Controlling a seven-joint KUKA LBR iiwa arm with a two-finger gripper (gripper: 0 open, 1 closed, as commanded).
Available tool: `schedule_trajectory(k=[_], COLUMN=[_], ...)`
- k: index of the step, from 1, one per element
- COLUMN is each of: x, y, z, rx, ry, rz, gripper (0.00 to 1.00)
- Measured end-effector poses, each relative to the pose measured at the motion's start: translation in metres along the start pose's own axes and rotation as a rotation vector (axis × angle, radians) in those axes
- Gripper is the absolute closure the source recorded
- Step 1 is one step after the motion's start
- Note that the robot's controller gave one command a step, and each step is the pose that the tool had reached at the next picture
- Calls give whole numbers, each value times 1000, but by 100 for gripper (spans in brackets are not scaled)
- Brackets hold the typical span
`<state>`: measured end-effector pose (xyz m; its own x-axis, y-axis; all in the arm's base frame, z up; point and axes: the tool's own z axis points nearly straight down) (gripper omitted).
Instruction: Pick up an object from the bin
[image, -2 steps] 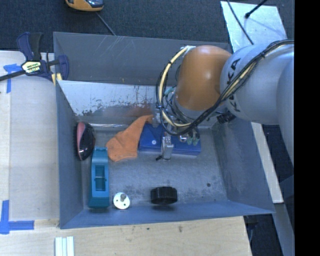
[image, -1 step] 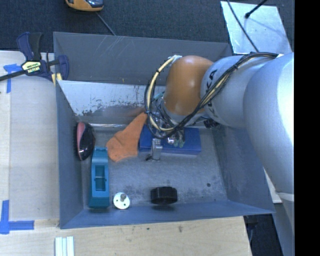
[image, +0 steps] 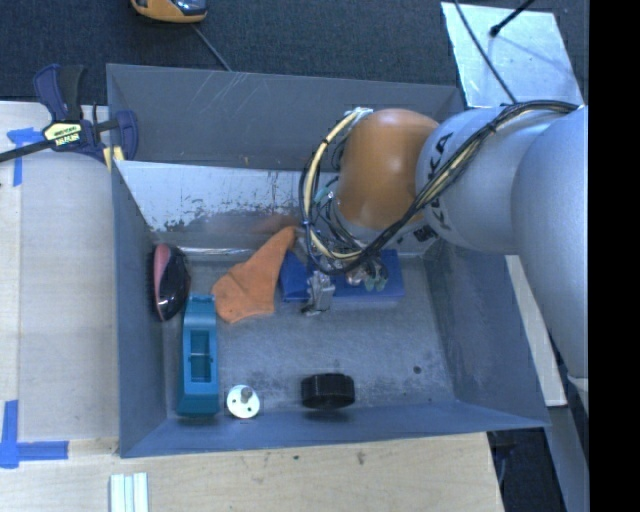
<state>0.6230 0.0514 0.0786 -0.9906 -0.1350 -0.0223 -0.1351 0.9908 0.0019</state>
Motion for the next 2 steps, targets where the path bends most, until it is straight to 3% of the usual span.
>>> schedule_trajectory(k=[2], x=[1], y=[0], z=[-3], rx=[0], ry=[3], rz=[0], gripper=[100])
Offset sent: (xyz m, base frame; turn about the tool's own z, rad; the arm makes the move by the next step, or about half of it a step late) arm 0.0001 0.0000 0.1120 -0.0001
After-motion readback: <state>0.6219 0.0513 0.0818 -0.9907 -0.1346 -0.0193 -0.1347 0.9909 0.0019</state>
